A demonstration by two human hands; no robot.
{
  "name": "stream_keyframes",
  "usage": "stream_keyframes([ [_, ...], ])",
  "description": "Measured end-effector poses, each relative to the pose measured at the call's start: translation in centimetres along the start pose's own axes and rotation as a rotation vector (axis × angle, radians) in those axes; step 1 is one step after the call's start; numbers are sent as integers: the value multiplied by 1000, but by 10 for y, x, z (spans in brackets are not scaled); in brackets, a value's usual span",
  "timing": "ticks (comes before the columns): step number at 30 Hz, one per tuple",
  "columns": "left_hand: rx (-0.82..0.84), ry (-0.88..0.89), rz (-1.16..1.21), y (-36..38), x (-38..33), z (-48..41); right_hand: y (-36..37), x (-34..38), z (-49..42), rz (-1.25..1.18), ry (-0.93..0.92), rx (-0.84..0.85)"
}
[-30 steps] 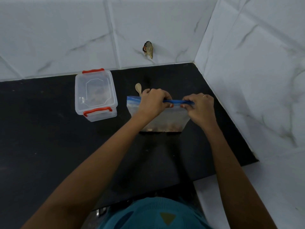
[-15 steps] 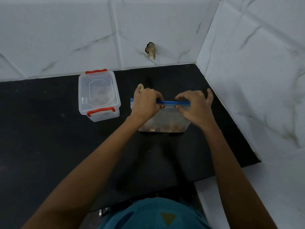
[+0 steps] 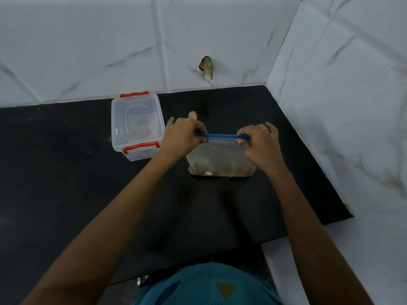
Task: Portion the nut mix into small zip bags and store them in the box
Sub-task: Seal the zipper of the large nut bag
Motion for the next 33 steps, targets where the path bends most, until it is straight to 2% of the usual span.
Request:
stream_keyframes([
  [7, -9, -1, 60, 2, -3, -1, 9, 28, -11, -79, -132, 56],
  [13, 13, 48, 93, 0, 0, 2, 14, 37, -16, -35, -106, 37],
  [18, 1, -35, 148, -10, 29, 4, 10, 31, -16, -93, -60, 11],
  [22, 12, -69, 183, -10, 37, 6, 14, 32, -19, -131, -58, 88],
  [29, 16, -74, 274, -10, 35, 5, 21, 61, -27, -120, -174, 128],
  [33, 29, -53, 327, -12, 35, 7, 31, 67, -31, -79, -164, 126],
])
Point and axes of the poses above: each hand's wrist, its own z-axis away from the middle knuckle, its own y-axis out of the palm, x = y × z, the point moved 8 cm from there along -z, towards the middle knuckle, and after that the axes turned 4 degrees about -y, right-handed, at the moved point
